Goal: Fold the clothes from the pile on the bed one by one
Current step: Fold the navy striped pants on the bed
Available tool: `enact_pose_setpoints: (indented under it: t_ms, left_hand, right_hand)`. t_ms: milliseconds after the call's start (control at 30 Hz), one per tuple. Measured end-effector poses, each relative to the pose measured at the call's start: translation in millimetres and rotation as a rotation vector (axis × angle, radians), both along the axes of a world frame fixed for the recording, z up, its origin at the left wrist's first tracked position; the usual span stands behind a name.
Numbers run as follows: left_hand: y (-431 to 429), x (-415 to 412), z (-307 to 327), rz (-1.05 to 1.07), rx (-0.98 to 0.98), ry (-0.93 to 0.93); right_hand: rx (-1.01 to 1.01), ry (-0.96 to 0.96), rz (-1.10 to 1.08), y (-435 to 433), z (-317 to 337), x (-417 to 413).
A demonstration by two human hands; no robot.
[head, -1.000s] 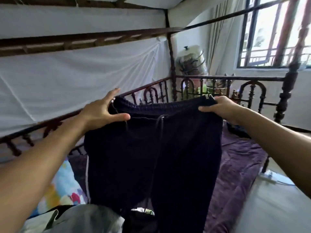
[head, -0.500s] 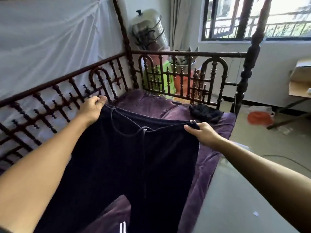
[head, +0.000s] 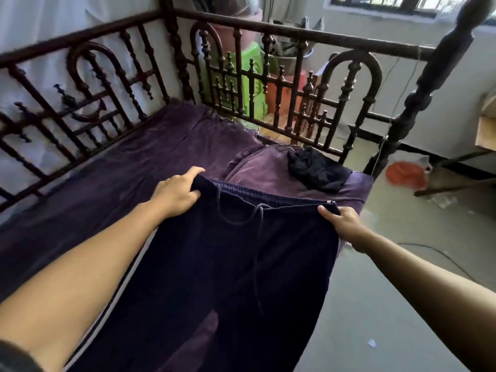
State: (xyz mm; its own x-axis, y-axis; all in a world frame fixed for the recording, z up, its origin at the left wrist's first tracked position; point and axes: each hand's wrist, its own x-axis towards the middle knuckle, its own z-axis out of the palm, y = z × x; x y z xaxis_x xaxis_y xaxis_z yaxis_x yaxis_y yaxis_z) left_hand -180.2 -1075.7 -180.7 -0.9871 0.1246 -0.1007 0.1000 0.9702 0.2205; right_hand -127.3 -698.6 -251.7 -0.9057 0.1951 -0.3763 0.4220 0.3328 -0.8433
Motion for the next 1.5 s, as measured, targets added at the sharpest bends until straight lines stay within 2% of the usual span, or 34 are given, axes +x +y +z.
enact_pose_setpoints:
  t_ms: [67,133,200,367,600,700,767,833,933,1033,1200,1333,1500]
  left_hand:
    - [20.3,-43.9,-20.9,0.184,0.321,-0.101]
    - [40.3,-85.2,-39.7,0.351,0.608,-0.113]
    - [60.5,-120.8,-56.5,0.426,0.718,-0.107]
    - [121.0,-197.7,-91.9,0.44,0.714,-0.063]
    - [183.9,-296.0,-151.7,0.536,0.564,-0.011]
    - [191.8,-324.3,-180.3,0.598,0.541,-0.024]
    - [187.2,-321.4,-197.1,0.597,0.496,-0.064]
    - [173.8,-298.9,-212.2,0.601,0.456,-0.101]
    - [145.5,-237.6,-227.6,0.682,0.402,-0.188]
    - [112.9,-152.7,-235.1,0.804,0.339,-0.29]
    - [52.1,3.5,-236.7,1.15,0.313,-0.463]
    - [-2.6,124.3,-237.7,1.354,0.305,-0.508]
    - [-92.1,234.2,-263.3,1.444,0.217,-0.497]
  right_hand:
    - [0.016,-0.028,-0.029,16.5,-12.9,-28.6]
    - [0.018,-0.045,-0.091,35.5,-28.8,-57.2]
    - [0.025,-0.062,-0.158,54.4,-45.1,-80.8]
    - [0.009,-0.123,-0.219,103.5,-86.2,-146.5]
    - [0.015,-0.279,-0.182,146.3,-172.4,-254.6]
    - [0.134,-0.337,-0.129,162.5,-204.5,-288.3]
    - [0.301,-0.411,0.009,168.7,-212.6,-299.9]
    - [0.472,-0.461,0.175,165.1,-215.1,-304.3]
    - [0.606,-0.408,0.347,132.4,-212.0,-307.2]
    - [0.596,-0.35,0.569,71.1,-206.7,-301.1]
    - [0.522,-0.32,0.866,-53.5,-195.8,-263.8]
    - [0.49,-0.295,1.042,-142.5,-196.9,-210.9]
    - [0.575,-0.253,1.195,-222.8,-215.0,-135.0]
